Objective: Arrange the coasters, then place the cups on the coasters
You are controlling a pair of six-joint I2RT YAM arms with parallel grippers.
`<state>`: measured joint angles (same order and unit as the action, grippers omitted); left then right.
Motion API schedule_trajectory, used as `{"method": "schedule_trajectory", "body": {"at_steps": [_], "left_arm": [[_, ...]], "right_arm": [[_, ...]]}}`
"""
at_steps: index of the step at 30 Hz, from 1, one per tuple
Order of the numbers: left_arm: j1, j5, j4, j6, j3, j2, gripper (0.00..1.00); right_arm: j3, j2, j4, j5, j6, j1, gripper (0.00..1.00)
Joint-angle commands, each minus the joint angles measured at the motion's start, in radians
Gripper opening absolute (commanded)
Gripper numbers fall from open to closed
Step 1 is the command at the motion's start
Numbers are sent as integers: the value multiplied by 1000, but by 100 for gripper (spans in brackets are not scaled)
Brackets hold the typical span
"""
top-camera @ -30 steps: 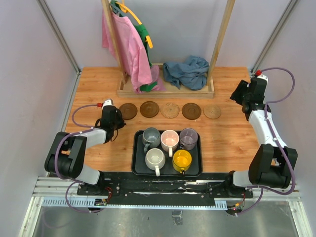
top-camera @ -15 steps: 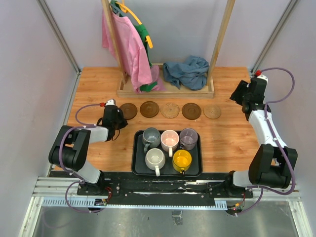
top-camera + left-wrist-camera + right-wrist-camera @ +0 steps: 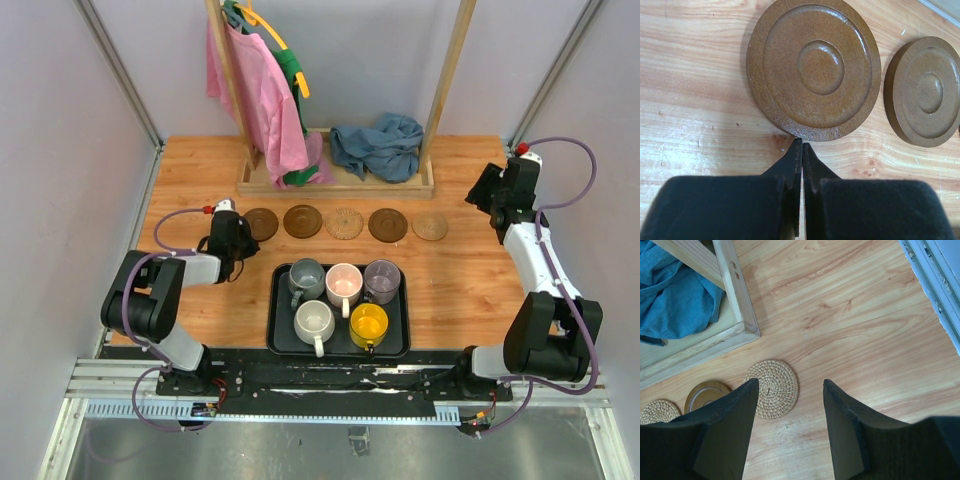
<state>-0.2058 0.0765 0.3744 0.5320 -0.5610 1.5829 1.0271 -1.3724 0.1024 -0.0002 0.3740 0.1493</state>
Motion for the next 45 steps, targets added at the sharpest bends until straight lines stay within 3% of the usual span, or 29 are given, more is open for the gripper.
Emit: {"method": "schedule_trajectory", "body": {"at_steps": [1,17,25,35,45], "left_arm": [[5,20,-13,-1,-12,34,1],[5,18,-32,-4,1,-1,0],[3,-9,-115,-8,55,-174,1],[3,-8,-211,-41,62,-388,10],[-99,82,-336,-93,66,-561,11]], "right_arm": [[-9,15,8,-10,2,-16,56],[-6,14,15,-11,-5,-22,56],[-8,48,29,0,-6,-29,56],[4,124,123,11,-9,-39,62],[23,239,349,189,-45,-212,67]]}}
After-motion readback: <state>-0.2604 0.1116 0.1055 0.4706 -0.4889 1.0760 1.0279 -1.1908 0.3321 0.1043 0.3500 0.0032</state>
